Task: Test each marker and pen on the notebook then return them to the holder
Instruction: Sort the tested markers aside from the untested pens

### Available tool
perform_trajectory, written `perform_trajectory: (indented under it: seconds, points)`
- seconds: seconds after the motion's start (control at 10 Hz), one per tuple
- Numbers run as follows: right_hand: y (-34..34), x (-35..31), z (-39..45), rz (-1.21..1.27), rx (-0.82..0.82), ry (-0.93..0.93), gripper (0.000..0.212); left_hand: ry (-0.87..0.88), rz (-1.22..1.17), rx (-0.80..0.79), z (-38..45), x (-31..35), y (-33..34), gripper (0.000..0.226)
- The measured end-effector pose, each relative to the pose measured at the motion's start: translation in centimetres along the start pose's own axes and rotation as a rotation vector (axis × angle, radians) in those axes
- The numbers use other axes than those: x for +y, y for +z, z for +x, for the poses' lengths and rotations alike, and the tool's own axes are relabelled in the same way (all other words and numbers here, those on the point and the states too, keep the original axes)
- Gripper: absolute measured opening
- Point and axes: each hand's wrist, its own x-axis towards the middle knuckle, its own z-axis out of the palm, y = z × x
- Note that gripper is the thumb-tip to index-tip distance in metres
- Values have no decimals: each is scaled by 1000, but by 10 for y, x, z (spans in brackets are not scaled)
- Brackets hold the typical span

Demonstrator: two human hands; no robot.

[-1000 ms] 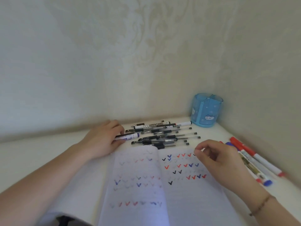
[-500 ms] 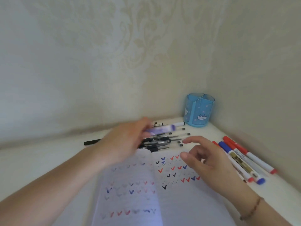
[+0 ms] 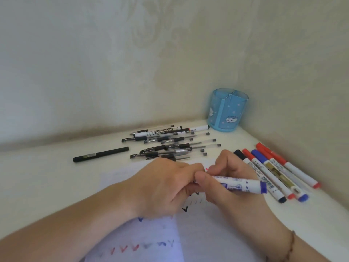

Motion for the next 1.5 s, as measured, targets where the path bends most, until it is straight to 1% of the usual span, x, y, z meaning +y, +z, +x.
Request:
perform_trajectory:
  seconds: [0.1,0.2,0.3,0.4,0.5,0.6,0.7,0.8,0.9,1.0,1.1,1.2,1.3,1.4,1.5]
  points:
    - [-1,2,1,-76,-49,-60,31,12,-101,-51,-3,-2,-3,10]
    - [3,6,-1,-58,-73,-136,37,23,-138,-54,-6,-1,-4,13]
    - [6,3,-6,-87,-37,-201,34,8,-197,-64,-7,-1,-6,14]
    - [5,5,-9,-197,-43,-250,32,-7,-275,-86,-8,-1,-6,13]
    - [5,-8,-11,-289,-70,-266,36,-21,-355,-117,-9,-2,-5,16]
    - [7,-15,-12,-359,-21,-331,36,-24,-372,-121,-9,-4,-1,17]
    - [2,40,18,-356,-97,50,68,-34,-243,-36,-8,-7,7,8]
    - [-39,126,42,-177,-180,429,100,-59,-103,41,-3,-11,15,9]
    - [-25,125,55,-210,-276,560,81,-9,-82,41,-1,-6,14,5]
    - [0,88,28,-195,-27,200,62,17,-142,-4,-3,1,6,12]
    - [5,66,21,-409,-194,225,90,32,-199,-60,-6,2,0,9]
    - [-6,18,6,-643,-128,-281,54,33,-228,-121,-10,1,3,9]
    - [-1,-17,-21,-518,0,-358,45,27,-287,-120,-9,0,4,22]
    - [-8,-6,-9,-158,-20,-183,31,-65,-391,-5,-7,-10,-3,38]
    - [-15,-8,2,3,-4,-39,33,-199,-500,163,-9,-28,-4,22]
